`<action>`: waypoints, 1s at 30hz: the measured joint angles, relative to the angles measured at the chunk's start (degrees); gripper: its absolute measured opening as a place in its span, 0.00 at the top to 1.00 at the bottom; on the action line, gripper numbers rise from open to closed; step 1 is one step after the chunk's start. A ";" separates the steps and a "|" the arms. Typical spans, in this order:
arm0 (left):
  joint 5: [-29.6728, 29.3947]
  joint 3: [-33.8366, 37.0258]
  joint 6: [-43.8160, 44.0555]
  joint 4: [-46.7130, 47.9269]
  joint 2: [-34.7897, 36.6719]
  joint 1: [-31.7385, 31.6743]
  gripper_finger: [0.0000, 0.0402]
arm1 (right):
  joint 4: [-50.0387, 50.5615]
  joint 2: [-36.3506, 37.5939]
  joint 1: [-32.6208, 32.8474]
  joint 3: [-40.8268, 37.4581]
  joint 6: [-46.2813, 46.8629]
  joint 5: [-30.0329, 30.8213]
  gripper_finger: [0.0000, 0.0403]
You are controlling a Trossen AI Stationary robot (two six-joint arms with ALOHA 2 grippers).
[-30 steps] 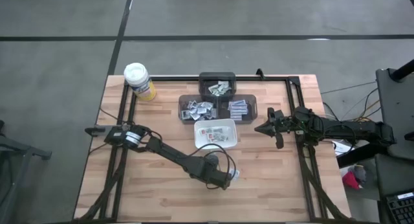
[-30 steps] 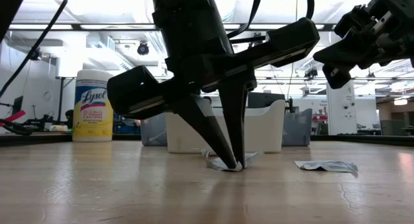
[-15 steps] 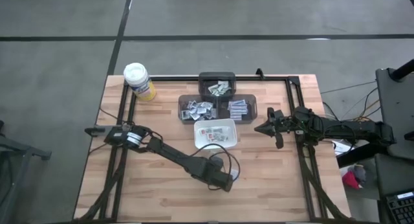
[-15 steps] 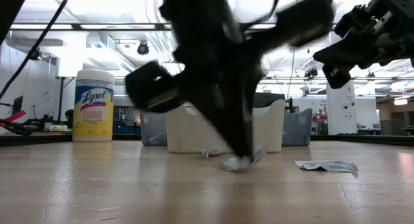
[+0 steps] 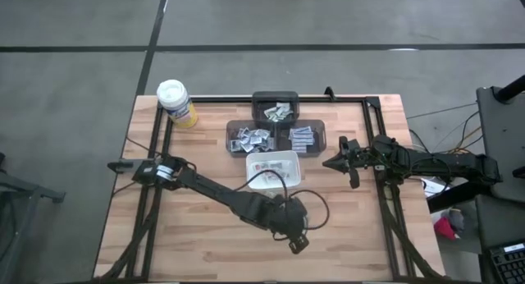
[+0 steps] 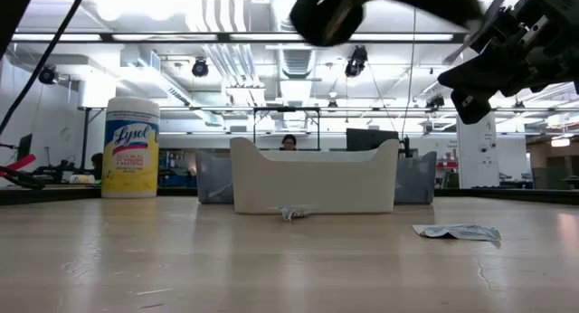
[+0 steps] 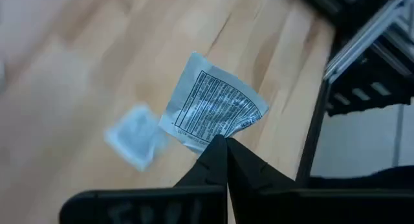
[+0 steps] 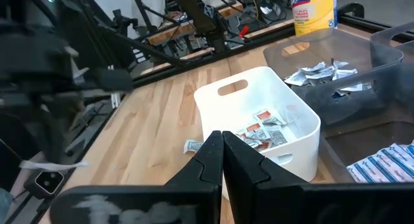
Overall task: Pick & Place First Aid Supplies
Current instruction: Put the alcohol pad into the left black bin
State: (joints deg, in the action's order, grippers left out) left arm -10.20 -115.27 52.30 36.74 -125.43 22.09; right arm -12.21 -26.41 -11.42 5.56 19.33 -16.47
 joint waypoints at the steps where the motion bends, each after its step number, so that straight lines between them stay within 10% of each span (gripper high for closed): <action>1: -1.14 -0.70 -2.26 -0.66 -0.02 -0.12 1.00 | 0.00 0.00 0.00 0.00 0.00 0.00 0.98; 16: -41.56 -13.51 -9.18 20.59 1.07 -2.76 1.00 | -0.01 0.01 0.01 0.00 0.14 0.00 0.98; 30: -41.67 -19.48 -4.93 53.54 1.08 -12.71 1.00 | -0.02 0.02 0.02 0.00 0.13 0.00 0.98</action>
State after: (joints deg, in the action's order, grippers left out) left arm -51.87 -134.75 47.37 90.28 -124.35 9.38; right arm -12.23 -26.39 -11.40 5.56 19.46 -16.47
